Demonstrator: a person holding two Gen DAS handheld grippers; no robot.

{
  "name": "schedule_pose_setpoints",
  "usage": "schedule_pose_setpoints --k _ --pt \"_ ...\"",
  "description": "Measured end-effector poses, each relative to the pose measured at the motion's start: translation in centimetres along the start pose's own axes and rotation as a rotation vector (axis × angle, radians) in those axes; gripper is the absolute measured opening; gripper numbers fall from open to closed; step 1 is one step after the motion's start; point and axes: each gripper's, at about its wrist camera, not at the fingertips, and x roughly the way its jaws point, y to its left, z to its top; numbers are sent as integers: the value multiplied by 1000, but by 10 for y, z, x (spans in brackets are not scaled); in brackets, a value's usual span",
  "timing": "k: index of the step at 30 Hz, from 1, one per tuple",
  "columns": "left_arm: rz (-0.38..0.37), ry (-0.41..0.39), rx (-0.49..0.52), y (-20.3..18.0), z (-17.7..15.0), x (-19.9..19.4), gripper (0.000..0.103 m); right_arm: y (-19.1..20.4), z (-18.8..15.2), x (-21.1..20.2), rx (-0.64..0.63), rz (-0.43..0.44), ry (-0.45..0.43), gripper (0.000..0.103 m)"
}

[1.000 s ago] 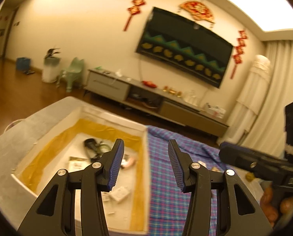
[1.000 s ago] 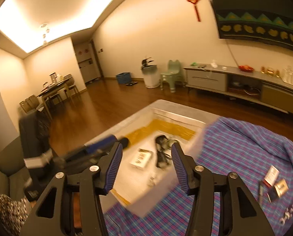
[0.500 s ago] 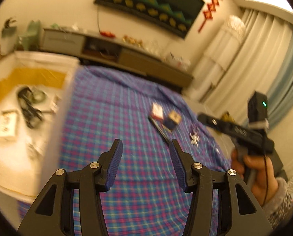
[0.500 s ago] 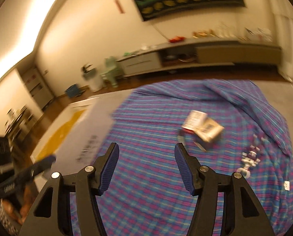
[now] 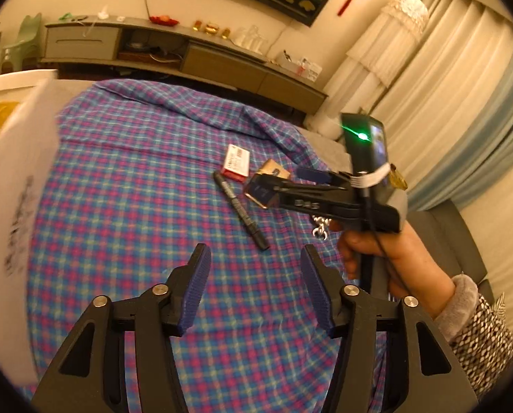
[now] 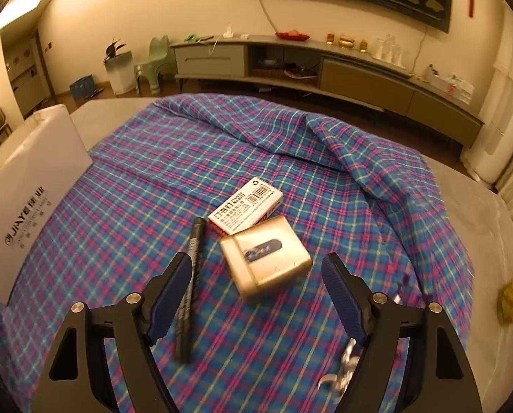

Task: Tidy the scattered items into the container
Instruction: 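Grasp the gold speaker with the right gripper while the left gripper grasps the black marker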

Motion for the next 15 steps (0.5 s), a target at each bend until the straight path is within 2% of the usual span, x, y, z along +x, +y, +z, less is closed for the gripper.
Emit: schedule_pose_setpoints --k 3,4,5,8,12,14,15 --pt "27 34 35 -14 10 33 58 -7 3 14 -22 23 -1 78" --pt "42 46 47 -18 14 46 58 -8 2 15 -26 34 -8 61" --pt "62 57 52 -20 16 58 58 -10 1 15 -26 43 -10 57" --pt "125 98 45 -24 24 99 58 -23 3 11 5 49 4 56" --pt "278 154 53 -21 24 148 58 -46 1 0 75 47 -10 56" --pt "359 125 72 -21 21 154 57 -53 -1 -2 109 54 -5 56" --pt "383 124 80 -22 19 154 52 -55 -3 -2 124 59 -1 56"
